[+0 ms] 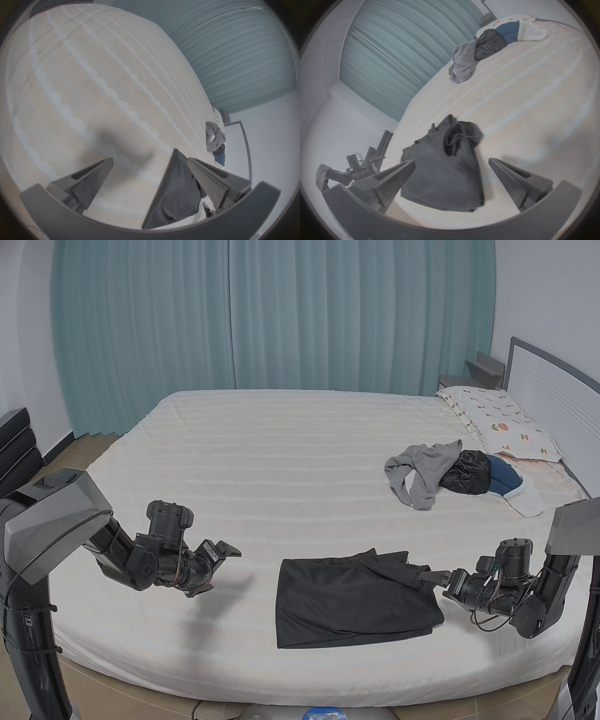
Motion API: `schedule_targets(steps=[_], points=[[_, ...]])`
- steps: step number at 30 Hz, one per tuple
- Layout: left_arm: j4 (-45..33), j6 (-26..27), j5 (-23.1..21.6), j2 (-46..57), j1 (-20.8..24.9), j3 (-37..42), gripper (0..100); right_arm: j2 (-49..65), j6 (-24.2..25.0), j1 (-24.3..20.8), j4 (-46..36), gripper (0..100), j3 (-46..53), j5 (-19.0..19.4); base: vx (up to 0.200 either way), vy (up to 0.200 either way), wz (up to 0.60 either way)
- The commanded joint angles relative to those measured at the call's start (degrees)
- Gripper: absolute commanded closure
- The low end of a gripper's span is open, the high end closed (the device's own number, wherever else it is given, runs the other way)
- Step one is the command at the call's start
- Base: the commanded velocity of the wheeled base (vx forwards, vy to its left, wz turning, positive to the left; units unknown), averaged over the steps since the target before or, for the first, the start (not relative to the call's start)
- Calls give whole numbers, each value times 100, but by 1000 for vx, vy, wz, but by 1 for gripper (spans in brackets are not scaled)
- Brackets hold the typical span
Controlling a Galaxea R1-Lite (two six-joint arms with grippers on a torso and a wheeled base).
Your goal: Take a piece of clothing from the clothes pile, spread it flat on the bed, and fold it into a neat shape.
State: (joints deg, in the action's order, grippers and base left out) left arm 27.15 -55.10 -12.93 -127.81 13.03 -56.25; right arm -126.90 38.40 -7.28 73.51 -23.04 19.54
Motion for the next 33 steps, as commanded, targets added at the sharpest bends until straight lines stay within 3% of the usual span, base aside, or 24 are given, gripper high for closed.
schedule_targets(steps=[1,7,11,18,26,33], points=[[1,8,1,-7,6,26,0,61,335,-468,-56,0,-236,-3,0,0,0],[1,8,10,-7,6,44,0,96,388,-731,-135,0,-236,-29,0,0,0],[10,8,10,-16,15,35,0,166,388,-907,-706,0,-306,-65,0,0,0],[10,8,10,-16,15,44,0,-168,388,-872,-1076,0,-922,-65,0,0,0],[10,8,10,-51,15,17,0,-1012,484,-380,-1093,0,-2486,-91,0,0,0],[10,-1,151,-113,24,-44,0,-1478,581,95,-1014,0,-3101,-504,0,0,0]])
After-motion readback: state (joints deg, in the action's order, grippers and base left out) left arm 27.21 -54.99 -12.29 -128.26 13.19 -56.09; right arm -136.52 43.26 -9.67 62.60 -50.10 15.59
